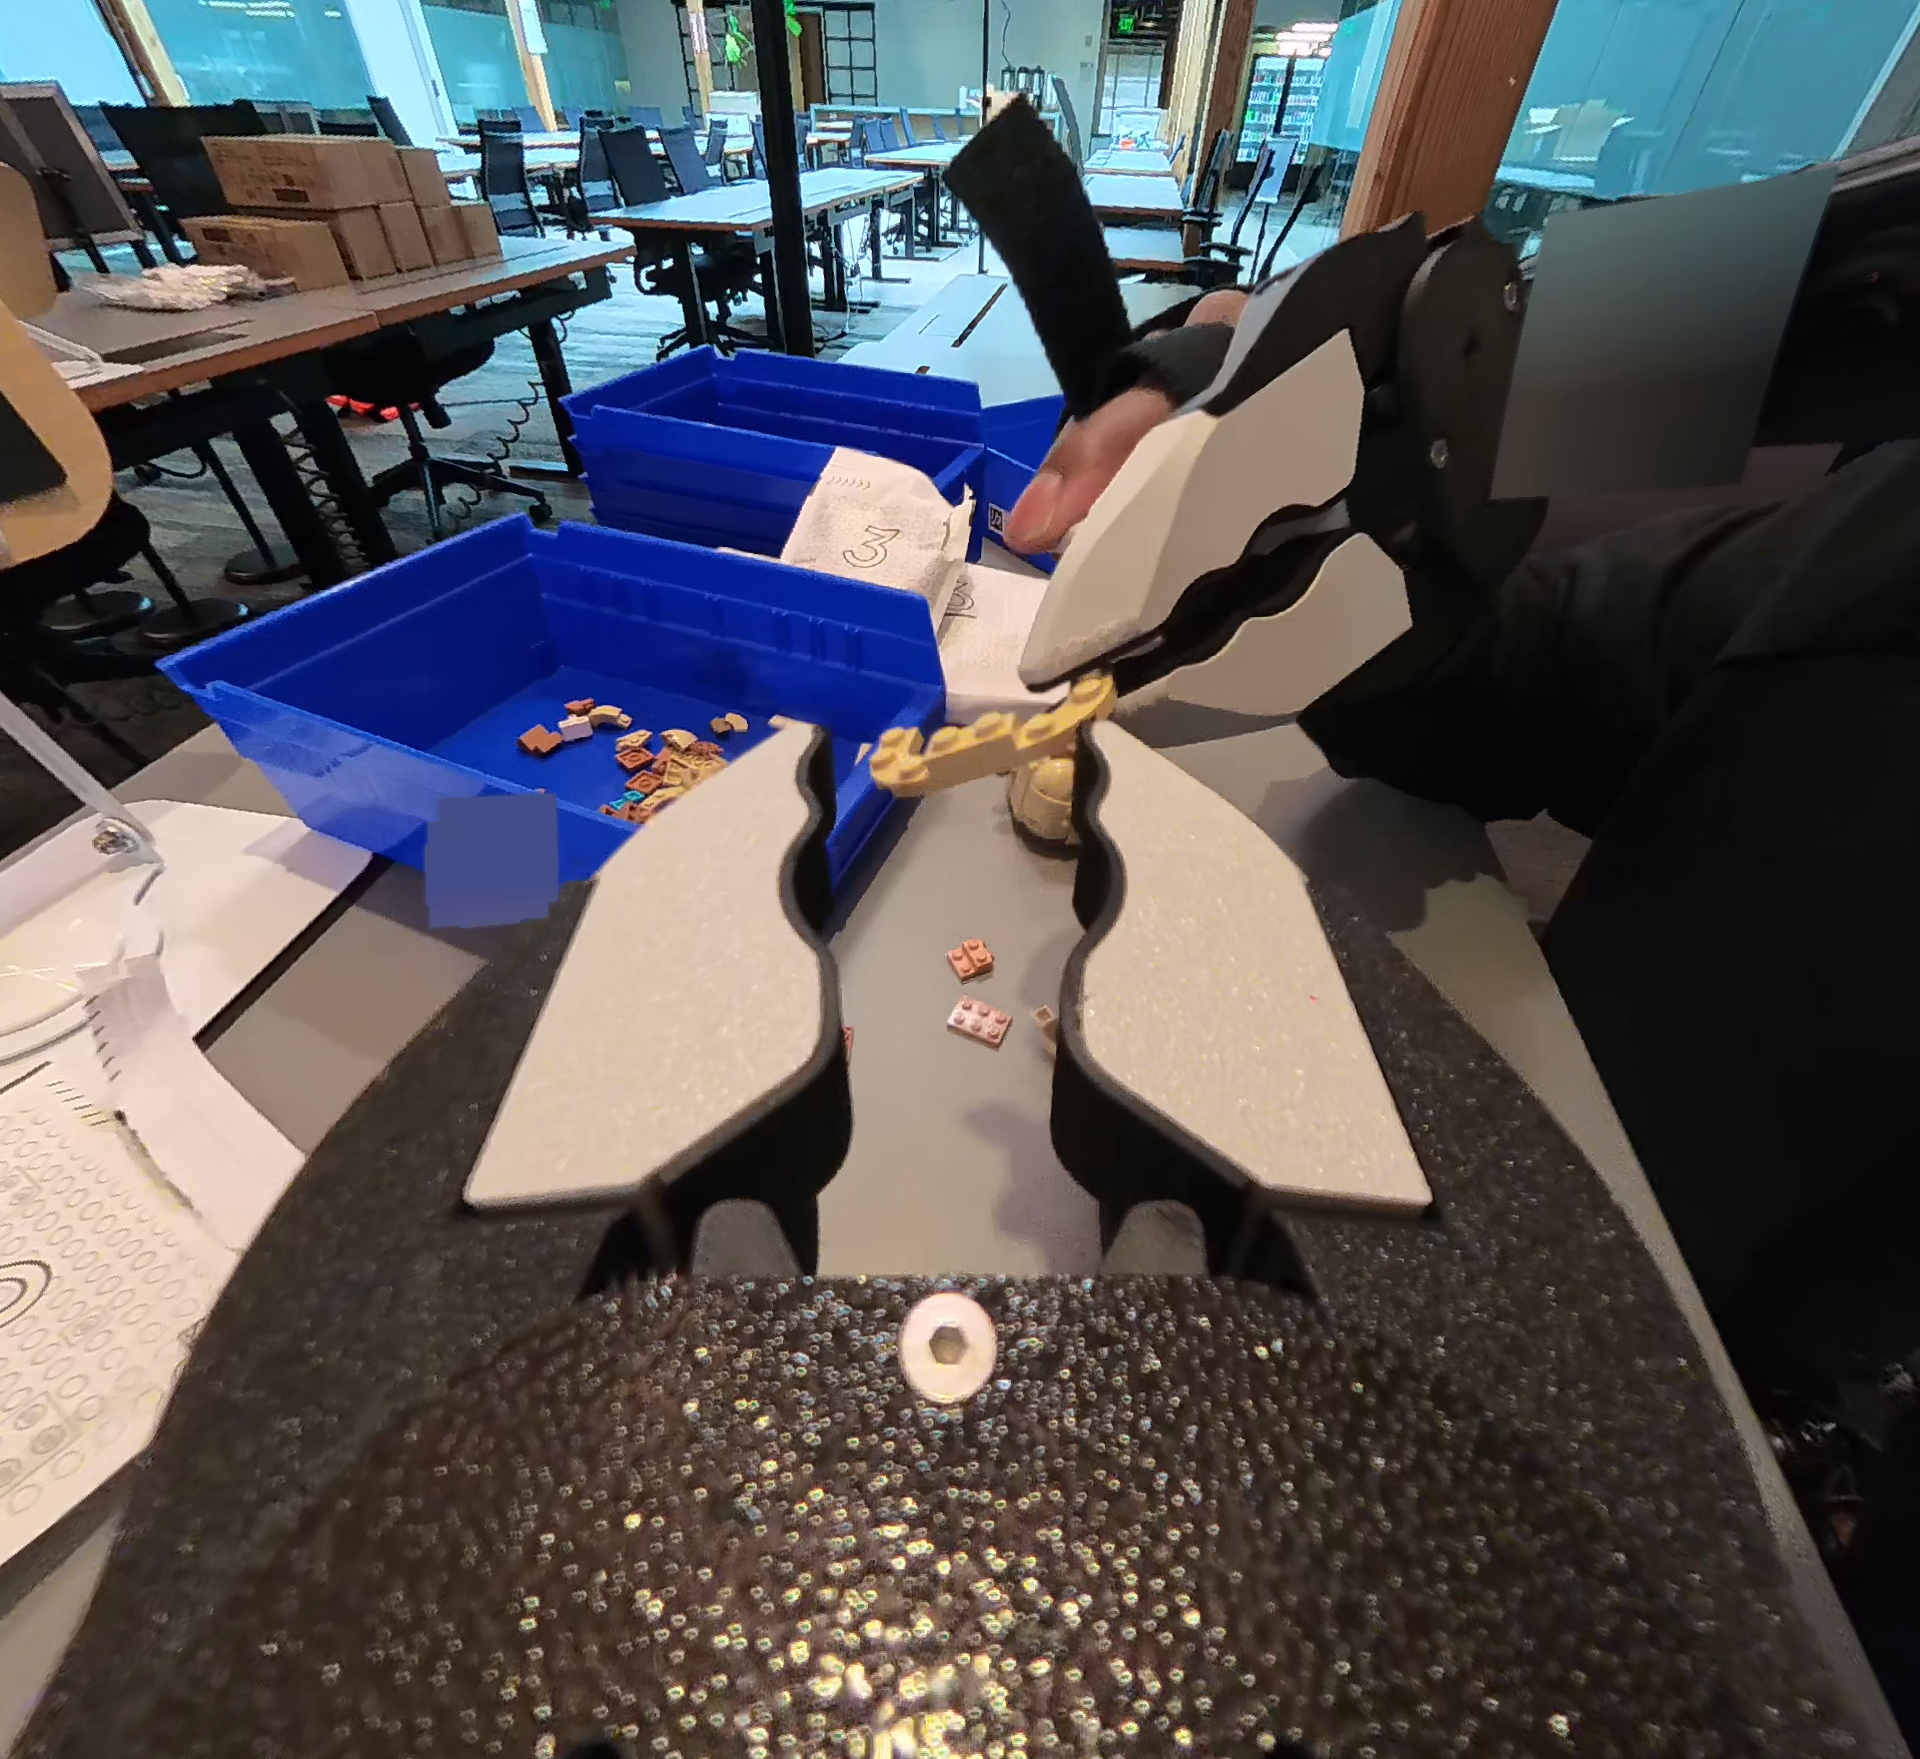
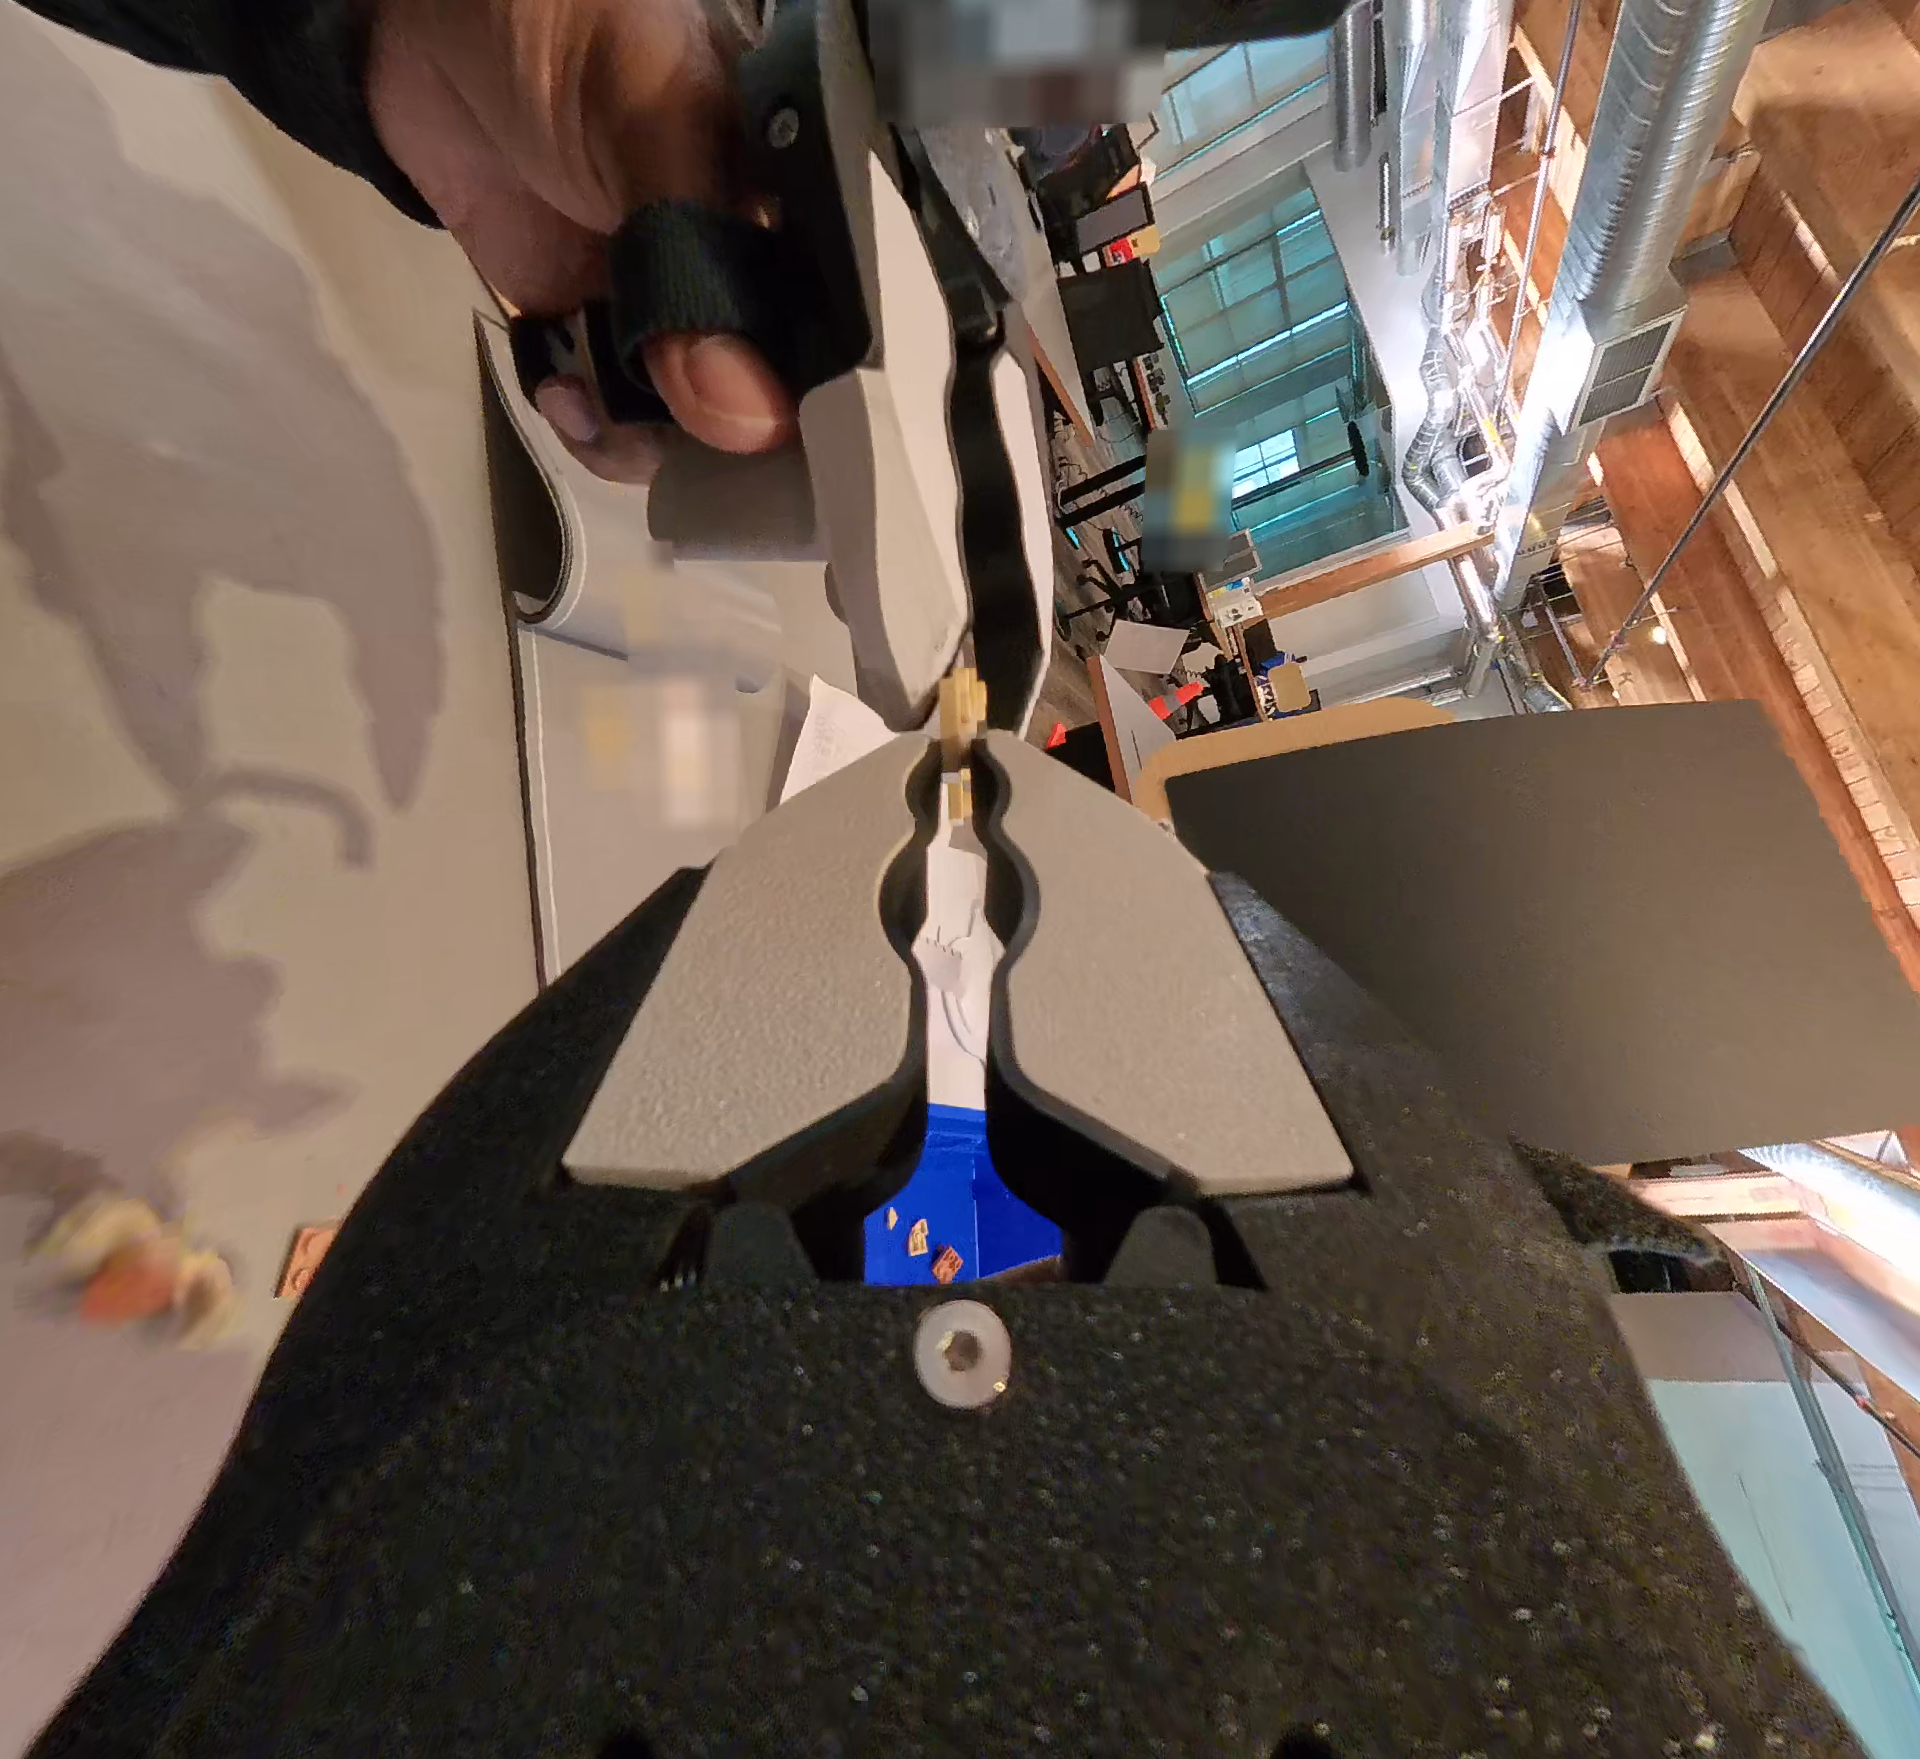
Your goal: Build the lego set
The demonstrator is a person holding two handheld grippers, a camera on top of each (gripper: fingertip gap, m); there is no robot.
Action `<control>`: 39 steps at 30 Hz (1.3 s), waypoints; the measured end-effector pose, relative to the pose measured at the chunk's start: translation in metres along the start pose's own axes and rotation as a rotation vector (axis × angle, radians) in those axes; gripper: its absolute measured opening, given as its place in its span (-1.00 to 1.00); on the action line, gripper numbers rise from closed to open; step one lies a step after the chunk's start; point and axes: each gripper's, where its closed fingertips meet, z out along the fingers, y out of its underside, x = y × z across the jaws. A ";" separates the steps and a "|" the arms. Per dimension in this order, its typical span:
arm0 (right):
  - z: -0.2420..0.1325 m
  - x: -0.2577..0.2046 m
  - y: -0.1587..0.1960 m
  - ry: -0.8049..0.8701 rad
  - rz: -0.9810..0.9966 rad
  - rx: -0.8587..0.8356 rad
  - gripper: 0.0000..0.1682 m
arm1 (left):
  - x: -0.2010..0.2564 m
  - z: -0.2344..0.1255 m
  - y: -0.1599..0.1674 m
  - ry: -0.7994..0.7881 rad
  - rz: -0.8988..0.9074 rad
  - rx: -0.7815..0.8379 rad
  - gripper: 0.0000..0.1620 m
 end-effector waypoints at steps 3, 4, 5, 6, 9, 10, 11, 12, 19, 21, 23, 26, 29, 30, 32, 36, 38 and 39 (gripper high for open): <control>0.004 -0.007 0.006 -0.004 0.009 0.003 -0.95 | -0.003 0.000 0.009 -0.003 -0.010 -0.029 -0.47; 0.004 -0.009 0.008 0.007 0.003 0.005 -0.95 | -0.004 -0.001 0.014 -0.003 -0.020 -0.036 -0.47; 0.004 -0.010 0.010 0.022 -0.010 0.003 -0.95 | -0.005 -0.001 0.019 -0.004 -0.034 -0.045 -0.47; 0.004 -0.012 0.013 0.039 -0.022 0.003 -0.95 | -0.006 -0.001 0.024 -0.006 -0.048 -0.052 -0.47; 0.003 -0.019 0.020 0.082 -0.005 0.057 -0.95 | -0.005 0.001 0.037 0.002 -0.091 -0.046 -0.47; 0.003 -0.020 0.024 0.102 0.021 0.080 -0.95 | -0.005 0.003 0.042 -0.001 -0.101 -0.036 -0.46; 0.002 -0.021 0.030 0.123 0.047 0.101 -0.95 | -0.005 0.005 0.047 -0.007 -0.110 -0.026 -0.46; 0.002 -0.022 0.035 0.137 0.075 0.120 -0.94 | -0.004 0.008 0.053 -0.010 -0.122 -0.023 -0.46; -0.009 -0.014 0.045 0.165 0.145 0.180 -0.95 | -0.001 0.026 0.071 -0.058 -0.106 -0.017 -0.41; -0.013 -0.013 0.048 0.163 0.126 0.163 -0.95 | -0.001 0.027 0.068 -0.089 -0.106 0.015 -0.39; -0.016 -0.018 0.049 0.163 0.101 0.154 -0.95 | 0.002 0.029 0.067 -0.107 -0.120 0.046 -0.37; -0.015 -0.038 0.049 0.137 0.028 0.134 -0.95 | 0.007 0.032 0.070 -0.130 -0.121 0.055 -0.33; -0.013 -0.056 0.045 0.107 -0.041 0.129 -0.95 | 0.014 0.030 0.070 -0.129 -0.095 0.078 -0.31; -0.013 -0.059 0.043 0.102 -0.045 0.136 -0.95 | 0.016 0.029 0.070 -0.124 -0.088 0.083 -0.31; -0.014 -0.062 0.038 0.095 -0.037 0.156 -0.95 | 0.018 0.026 0.069 -0.121 -0.087 0.100 -0.31; -0.016 -0.059 0.032 0.137 -0.051 0.180 -0.95 | 0.023 0.023 0.069 -0.060 -0.137 0.140 -0.36; -0.017 -0.058 0.032 0.156 -0.066 0.185 -0.95 | 0.025 0.021 0.070 -0.029 -0.189 0.164 -0.39; -0.017 -0.058 0.031 0.164 -0.074 0.187 -0.95 | 0.025 0.021 0.070 -0.008 -0.219 0.175 -0.41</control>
